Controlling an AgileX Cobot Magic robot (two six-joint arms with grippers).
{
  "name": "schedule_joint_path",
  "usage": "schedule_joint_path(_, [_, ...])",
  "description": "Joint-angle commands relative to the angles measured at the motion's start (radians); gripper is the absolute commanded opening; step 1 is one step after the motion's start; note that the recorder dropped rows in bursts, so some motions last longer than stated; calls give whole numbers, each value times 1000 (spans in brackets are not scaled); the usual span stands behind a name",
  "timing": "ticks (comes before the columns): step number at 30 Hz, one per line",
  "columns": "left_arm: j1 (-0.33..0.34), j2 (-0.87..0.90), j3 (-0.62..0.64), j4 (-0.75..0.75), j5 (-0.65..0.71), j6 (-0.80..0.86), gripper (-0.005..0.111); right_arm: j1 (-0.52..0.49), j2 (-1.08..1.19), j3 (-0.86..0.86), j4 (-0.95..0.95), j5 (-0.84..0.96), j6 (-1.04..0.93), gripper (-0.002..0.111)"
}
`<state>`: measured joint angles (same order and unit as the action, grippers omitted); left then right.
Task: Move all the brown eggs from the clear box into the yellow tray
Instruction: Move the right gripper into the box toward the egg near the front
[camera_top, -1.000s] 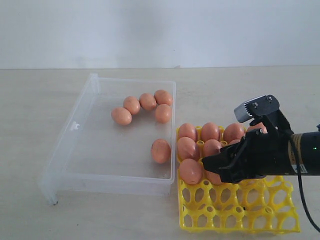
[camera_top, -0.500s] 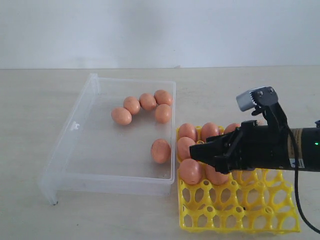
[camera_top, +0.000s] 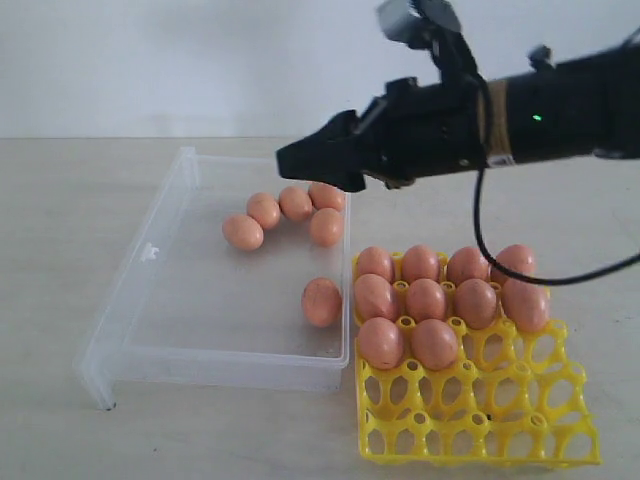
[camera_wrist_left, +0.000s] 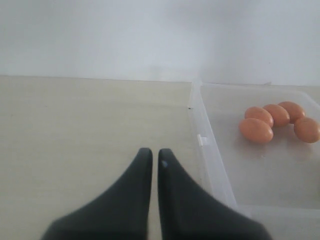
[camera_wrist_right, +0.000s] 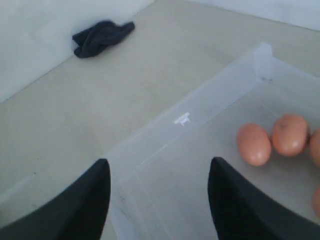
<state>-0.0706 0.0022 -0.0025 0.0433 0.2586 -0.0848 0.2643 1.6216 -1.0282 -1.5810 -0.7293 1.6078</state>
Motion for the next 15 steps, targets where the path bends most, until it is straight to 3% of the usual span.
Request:
schedule_joint_path(1, [3,-2,3,-3,-8,2,4,118,-4,-141,-163,101,198,49])
schedule_joint_path(5, [3,-2,3,-3,-8,2,4,187,-4,-181,-163,225,185,33])
schedule_joint_path(7, [3,-2,3,-3,-8,2,4,210,-4,-183,-163,275,104,23])
schedule_joint_path(9, [3,-2,3,-3,-8,2,4,230,-4,-183,-163,332,10,20])
schedule_joint_path(15, [3,-2,3,-3,-8,2,4,347,-14,-183,-163,932,-260,20])
